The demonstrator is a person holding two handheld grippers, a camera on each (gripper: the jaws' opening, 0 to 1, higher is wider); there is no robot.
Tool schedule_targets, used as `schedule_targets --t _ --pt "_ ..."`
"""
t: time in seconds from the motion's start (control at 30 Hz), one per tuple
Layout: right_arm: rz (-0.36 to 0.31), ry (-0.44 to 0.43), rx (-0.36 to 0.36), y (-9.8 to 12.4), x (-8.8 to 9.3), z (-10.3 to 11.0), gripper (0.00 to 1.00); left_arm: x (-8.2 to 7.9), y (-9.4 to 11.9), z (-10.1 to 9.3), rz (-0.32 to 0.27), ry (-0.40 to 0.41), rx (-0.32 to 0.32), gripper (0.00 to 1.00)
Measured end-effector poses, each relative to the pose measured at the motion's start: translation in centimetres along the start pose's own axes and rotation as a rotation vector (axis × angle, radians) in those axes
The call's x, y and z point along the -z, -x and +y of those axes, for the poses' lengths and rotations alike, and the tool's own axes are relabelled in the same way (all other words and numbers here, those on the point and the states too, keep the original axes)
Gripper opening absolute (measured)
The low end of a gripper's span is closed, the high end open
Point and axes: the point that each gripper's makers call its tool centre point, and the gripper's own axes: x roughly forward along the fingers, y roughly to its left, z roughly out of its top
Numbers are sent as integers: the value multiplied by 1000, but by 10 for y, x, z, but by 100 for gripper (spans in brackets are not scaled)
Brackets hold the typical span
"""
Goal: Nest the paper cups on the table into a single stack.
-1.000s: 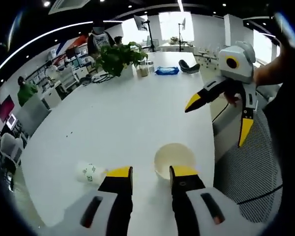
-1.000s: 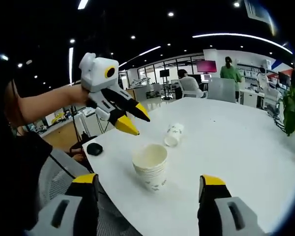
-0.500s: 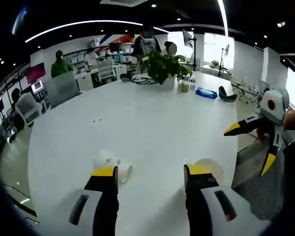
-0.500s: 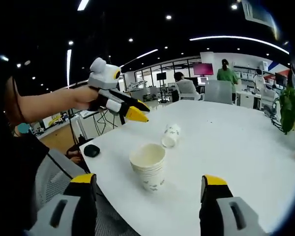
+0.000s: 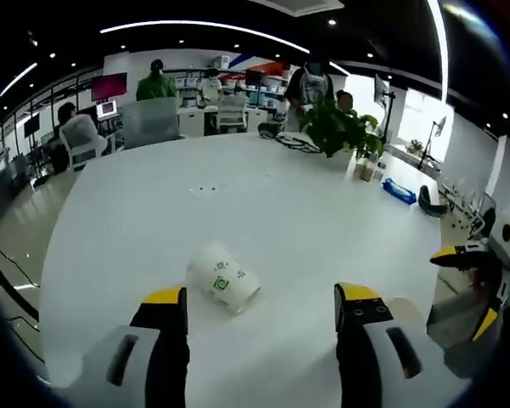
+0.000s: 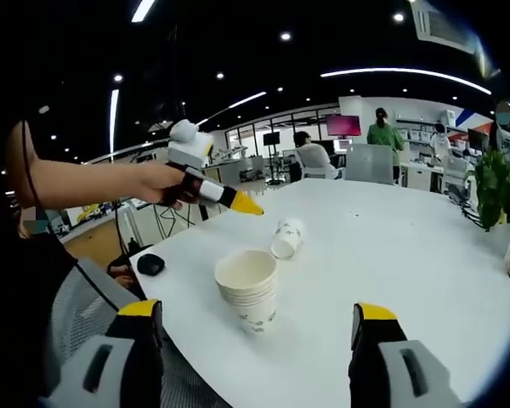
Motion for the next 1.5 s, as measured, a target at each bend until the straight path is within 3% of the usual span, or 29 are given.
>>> schedule_targets --t 0.07,0.2,0.53,0.7,0.97,1.17,1.5 --pt "2 2 1 0 1 0 93 3 -5 9 1 26 -17 68" --pt "13 -4 -3 -1 4 1 93 10 -15 24 8 69 -55 76" --pt "-21 -17 11 1 -2 -2 94 29 -31 29 50 122 -67 71" --pt "-16 -12 17 1 -1 -3 94 29 -45 37 68 150 -89 70" --pt "-25 -40 22 2 -3 -7 93 28 -68 49 88 280 -119 69" --pt "-12 -33 26 2 0 -8 92 33 -76 66 111 383 -180 68" --pt "-15 -44 52 3 0 -14 90 36 -88 79 128 462 -226 63"
